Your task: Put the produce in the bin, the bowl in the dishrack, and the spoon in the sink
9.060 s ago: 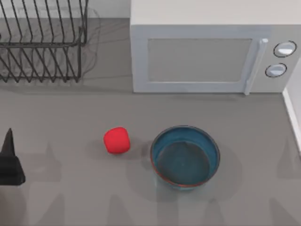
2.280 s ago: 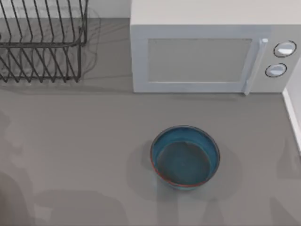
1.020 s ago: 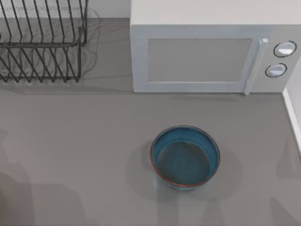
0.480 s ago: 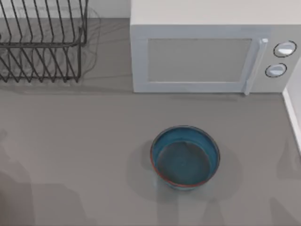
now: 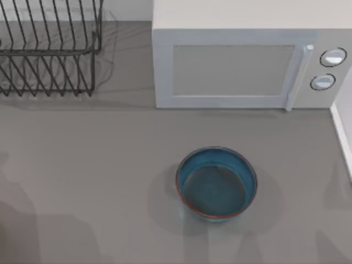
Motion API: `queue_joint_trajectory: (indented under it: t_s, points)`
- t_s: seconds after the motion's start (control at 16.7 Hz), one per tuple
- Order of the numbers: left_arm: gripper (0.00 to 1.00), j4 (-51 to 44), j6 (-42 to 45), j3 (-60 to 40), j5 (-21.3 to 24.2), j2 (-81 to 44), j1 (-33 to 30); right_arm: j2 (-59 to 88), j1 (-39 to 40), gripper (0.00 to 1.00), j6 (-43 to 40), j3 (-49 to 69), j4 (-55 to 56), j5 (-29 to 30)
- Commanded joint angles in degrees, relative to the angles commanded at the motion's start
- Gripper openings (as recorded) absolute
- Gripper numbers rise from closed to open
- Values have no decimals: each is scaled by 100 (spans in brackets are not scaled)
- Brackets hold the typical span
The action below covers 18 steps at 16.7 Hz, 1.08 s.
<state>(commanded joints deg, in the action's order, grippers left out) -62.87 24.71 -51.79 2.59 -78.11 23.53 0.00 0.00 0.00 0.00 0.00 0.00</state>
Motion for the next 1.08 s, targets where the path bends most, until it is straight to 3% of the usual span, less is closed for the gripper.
queue_joint_trajectory:
  t_s: [0.48,1.08]
  points:
    - [100,472,-187,387,-20,590,-176,0,0,100,0,0,0,0]
    - [100,3581,-1408,2949,-147,4449,-1340,0,0,100,0,0,0,0]
